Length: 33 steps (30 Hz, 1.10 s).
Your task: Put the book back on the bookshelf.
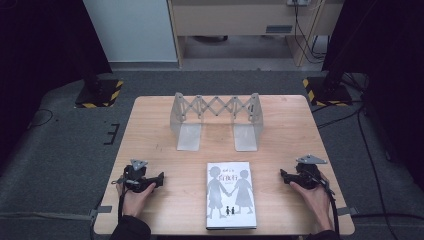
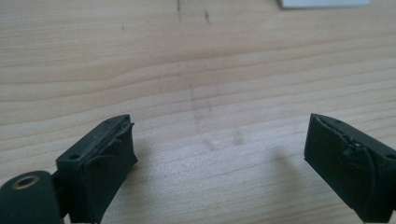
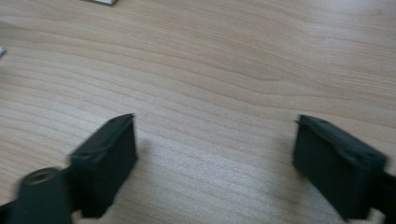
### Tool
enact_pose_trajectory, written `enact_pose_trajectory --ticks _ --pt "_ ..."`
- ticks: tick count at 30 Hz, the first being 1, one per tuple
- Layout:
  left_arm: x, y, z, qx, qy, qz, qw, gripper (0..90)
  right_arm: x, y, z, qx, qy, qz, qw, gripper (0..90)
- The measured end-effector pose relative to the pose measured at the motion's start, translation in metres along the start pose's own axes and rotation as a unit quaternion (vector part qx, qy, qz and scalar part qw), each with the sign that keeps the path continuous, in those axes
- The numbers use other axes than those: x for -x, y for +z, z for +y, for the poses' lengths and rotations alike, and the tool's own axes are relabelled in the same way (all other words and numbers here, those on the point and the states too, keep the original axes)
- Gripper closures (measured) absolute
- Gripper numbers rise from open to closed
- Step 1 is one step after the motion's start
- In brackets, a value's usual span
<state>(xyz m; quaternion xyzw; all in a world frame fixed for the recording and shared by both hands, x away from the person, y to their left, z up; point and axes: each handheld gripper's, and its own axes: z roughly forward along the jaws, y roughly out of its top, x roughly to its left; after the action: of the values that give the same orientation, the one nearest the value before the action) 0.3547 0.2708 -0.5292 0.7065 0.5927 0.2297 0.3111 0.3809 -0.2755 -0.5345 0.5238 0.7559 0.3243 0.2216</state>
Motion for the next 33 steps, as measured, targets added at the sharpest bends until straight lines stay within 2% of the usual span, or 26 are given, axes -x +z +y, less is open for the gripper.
enact_pose_trajectory --ticks 2,4,5,10,12,14,17,22,24,26,28,33 --pt "0.001 -0.005 0.001 0.009 0.003 0.007 0.9999 8.5 -0.001 -0.002 0.001 -0.003 0.001 0.001 1.0 25.7" --pt "0.003 -0.009 0.001 0.01 0.012 0.012 0.9998 10.6 -0.002 -0.004 0.002 0.011 -0.002 0.002 0.9999 27.5" --pt "0.003 -0.01 0.001 0.015 0.011 0.013 0.9997 10.8 -0.002 -0.006 0.003 0.014 0.006 0.01 0.9998 27.4" --pt "0.005 -0.014 0.001 0.026 0.007 -0.001 0.9996 15.9 -0.002 -0.014 0.005 0.024 0.021 0.01 0.9994 26.6" --pt "0.005 -0.013 0.0 0.039 0.003 -0.017 0.9991 18.5 0.0 -0.017 0.006 0.033 0.025 0.011 0.9991 26.8" --pt "0.005 -0.013 0.0 0.041 -0.004 -0.028 0.9988 20.2 0.0 -0.019 0.006 0.038 0.031 0.011 0.9987 27.0" --pt "0.007 -0.015 0.0 0.044 -0.002 -0.026 0.9987 20.8 0.001 -0.022 0.007 0.046 0.039 0.017 0.998 27.2" --pt "0.01 -0.019 0.001 0.056 0.008 -0.022 0.9981 20.2 0.0 -0.027 0.009 0.055 0.037 0.022 0.9976 27.8" --pt "0.012 -0.02 0.001 0.065 0.015 -0.032 0.9972 19.8 -0.001 -0.028 0.009 0.056 0.04 0.022 0.9974 28.0" --pt "0.015 -0.021 0.002 0.059 0.01 -0.039 0.9974 18.8 -0.001 -0.029 0.01 0.058 0.04 0.027 0.9972 28.8" --pt "0.018 -0.022 0.001 0.057 0.016 -0.044 0.9973 19.0 -0.002 -0.03 0.01 0.059 0.043 0.03 0.9969 29.6" --pt "0.023 -0.024 0.001 0.062 0.013 -0.062 0.9961 21.5 -0.002 -0.032 0.01 0.061 0.043 0.038 0.9965 31.4"
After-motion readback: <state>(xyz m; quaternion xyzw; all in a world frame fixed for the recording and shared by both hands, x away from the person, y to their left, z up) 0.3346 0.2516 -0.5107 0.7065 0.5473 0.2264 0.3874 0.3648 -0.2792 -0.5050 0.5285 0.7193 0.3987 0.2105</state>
